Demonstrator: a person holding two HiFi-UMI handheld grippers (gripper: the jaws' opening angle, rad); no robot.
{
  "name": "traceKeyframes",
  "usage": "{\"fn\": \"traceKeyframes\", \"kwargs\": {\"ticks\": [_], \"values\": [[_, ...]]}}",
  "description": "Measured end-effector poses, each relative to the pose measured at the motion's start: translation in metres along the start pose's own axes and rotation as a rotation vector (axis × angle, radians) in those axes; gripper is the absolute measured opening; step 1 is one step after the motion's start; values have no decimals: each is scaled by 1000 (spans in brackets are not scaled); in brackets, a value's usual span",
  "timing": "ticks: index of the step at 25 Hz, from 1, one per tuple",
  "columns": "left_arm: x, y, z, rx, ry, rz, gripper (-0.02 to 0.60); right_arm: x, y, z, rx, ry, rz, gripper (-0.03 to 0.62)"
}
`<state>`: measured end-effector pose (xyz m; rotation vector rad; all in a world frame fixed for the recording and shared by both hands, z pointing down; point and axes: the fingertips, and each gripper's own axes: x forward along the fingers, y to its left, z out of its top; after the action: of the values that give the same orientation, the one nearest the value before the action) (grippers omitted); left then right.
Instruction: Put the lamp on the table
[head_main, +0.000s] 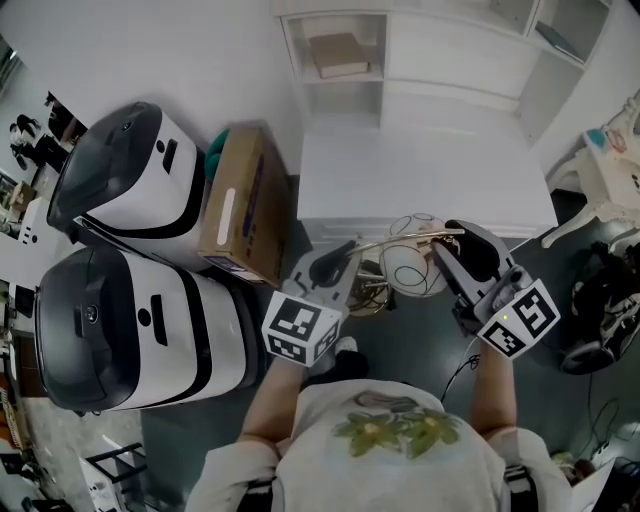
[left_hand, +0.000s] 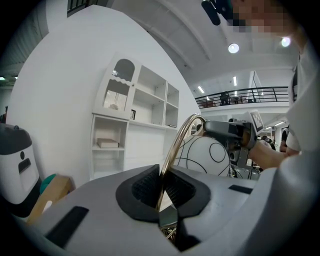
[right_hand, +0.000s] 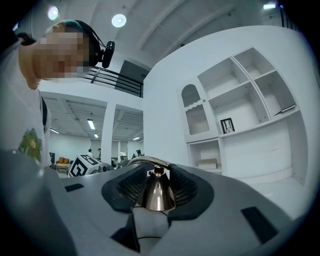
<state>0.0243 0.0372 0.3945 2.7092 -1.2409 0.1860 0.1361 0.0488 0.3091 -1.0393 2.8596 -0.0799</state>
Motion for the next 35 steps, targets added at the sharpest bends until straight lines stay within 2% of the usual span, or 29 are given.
{"fn": "traceKeyframes", "kwargs": {"ticks": [16,22,35], "values": [[49,86,17,16,-12,-82,41,80,-42,-2,-29,-18,-79,158],[59,110,27,26,-22,-78,41,103,-52,3,-31,-24,-82,158],[83,158,44,-26,-26,-61,41,159,-80,13,-26,30,-41,158]]}}
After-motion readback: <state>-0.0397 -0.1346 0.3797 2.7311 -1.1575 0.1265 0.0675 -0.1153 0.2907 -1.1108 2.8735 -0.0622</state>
